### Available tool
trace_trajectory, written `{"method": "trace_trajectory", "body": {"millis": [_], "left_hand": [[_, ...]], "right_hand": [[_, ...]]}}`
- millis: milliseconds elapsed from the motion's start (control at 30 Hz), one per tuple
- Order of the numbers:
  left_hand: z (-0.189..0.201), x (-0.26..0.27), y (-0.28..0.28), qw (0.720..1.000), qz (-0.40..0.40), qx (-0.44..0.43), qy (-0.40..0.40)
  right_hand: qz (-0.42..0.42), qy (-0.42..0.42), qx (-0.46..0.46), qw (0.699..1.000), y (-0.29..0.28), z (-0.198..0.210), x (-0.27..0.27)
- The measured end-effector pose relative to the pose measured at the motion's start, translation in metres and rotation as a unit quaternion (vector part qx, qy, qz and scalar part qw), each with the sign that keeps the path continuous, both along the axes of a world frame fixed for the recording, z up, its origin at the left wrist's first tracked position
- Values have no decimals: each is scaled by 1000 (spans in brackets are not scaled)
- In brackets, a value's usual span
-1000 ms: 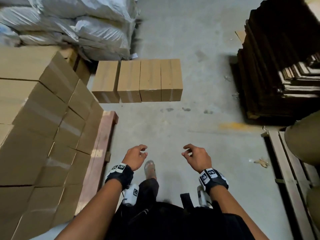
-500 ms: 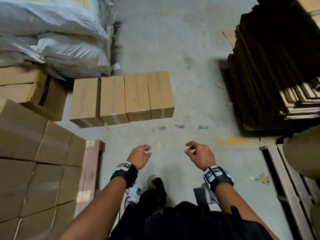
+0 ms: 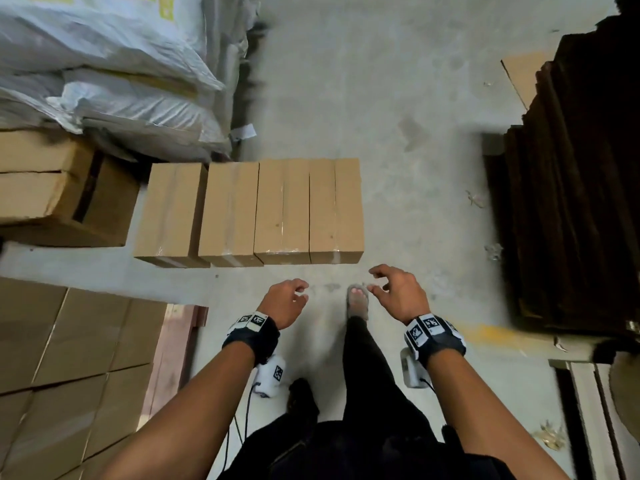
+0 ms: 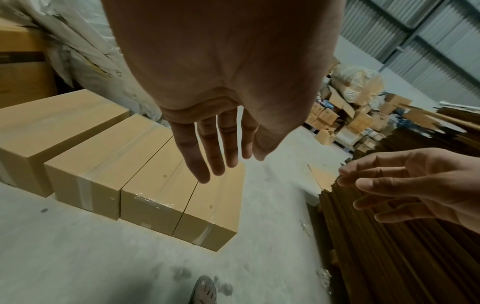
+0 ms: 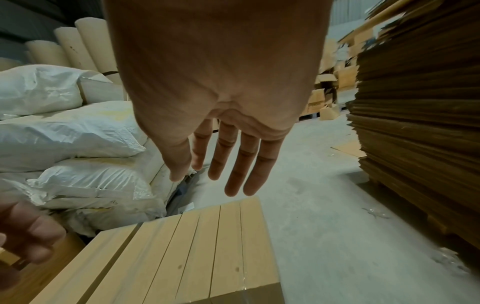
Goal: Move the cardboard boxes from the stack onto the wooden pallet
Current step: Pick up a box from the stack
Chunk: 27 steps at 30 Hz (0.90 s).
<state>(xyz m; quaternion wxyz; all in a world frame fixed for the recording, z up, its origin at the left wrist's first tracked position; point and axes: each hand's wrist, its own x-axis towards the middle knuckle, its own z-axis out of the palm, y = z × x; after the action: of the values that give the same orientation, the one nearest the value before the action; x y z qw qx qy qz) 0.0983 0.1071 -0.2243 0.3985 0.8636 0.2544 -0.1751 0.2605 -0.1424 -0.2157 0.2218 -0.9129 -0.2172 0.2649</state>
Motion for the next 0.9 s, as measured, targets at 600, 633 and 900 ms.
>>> {"method": "trace_trajectory", "body": {"millis": [600,633,900], "left_hand": [[-116,236,71,994,103,-26,38],[-130,239,74,993,106,-27,36],[-295,275,106,992,120,-38,-27]], "right_hand": [[44,51,24,997,107,-152,234],[38,55,30,997,109,-166,237],[-20,58,82,995,135,-323,262]]}}
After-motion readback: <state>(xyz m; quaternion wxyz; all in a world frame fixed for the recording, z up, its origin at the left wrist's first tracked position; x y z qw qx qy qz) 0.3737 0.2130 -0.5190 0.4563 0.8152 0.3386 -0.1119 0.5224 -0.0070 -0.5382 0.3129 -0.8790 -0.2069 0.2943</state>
